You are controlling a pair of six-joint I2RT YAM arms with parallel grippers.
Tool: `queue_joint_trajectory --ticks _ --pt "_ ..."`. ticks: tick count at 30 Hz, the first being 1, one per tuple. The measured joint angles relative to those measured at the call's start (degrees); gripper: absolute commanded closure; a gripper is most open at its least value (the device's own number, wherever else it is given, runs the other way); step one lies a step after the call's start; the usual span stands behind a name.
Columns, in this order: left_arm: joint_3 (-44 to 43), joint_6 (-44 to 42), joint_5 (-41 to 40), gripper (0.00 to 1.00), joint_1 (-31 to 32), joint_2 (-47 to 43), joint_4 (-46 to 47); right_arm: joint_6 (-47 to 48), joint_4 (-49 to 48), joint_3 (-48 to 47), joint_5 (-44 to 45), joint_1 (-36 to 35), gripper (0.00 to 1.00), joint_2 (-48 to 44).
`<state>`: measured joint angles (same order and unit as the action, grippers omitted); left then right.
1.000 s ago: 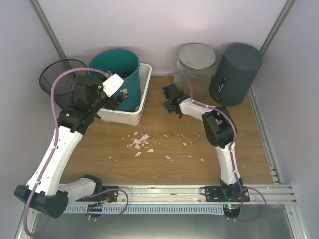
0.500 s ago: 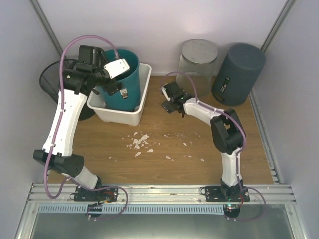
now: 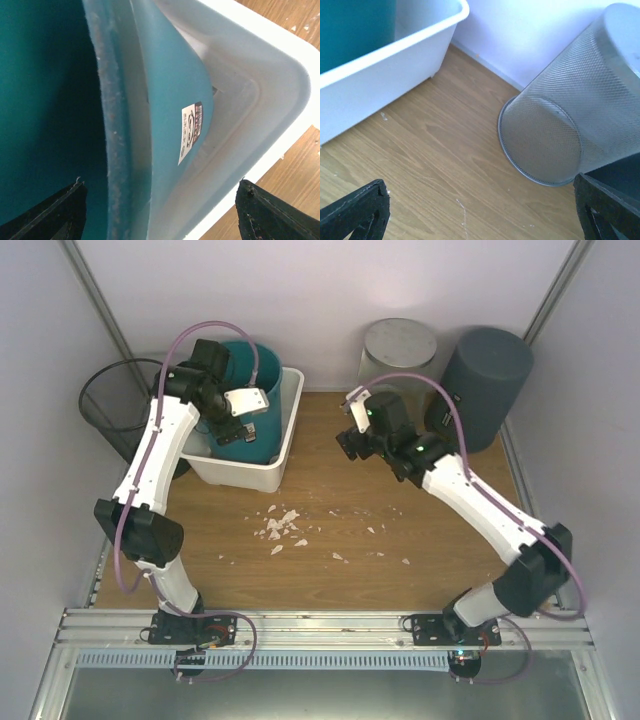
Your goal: Turn the large container upside down
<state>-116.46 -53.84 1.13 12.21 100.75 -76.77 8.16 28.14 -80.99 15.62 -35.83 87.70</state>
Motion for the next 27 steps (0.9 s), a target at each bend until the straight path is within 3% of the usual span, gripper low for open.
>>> queue_joint_trajectory --ticks 3,9,17,23,27 --pt "-0.7 -0.2 -1.3 0.22 0.0 1.2 -0.4 -1.2 1.5 1.1 -0.3 0.0 0.00 -4.9" --pt "-1.0 -0.8 -3.1 0.53 0.0 3.3 -0.6 -4.2 5.5 3.1 -0.7 0.0 0.01 -11.1" --pt "-2.7 -0.9 -4.4 0.56 0.2 4.4 -0.6 -6.2 9.2 3.3 -0.2 0.0 0.00 -15.7" --pt "-2.7 -1.7 -5.1 0.76 0.7 4.4 -1.0 -7.0 10.6 4.5 -0.3 0.0 0.00 -15.8" --pt "-3.1 -2.3 -5.3 0.75 1.2 4.4 -1.9 -7.2 10.9 4.8 -0.4 0.0 0.00 -15.8"
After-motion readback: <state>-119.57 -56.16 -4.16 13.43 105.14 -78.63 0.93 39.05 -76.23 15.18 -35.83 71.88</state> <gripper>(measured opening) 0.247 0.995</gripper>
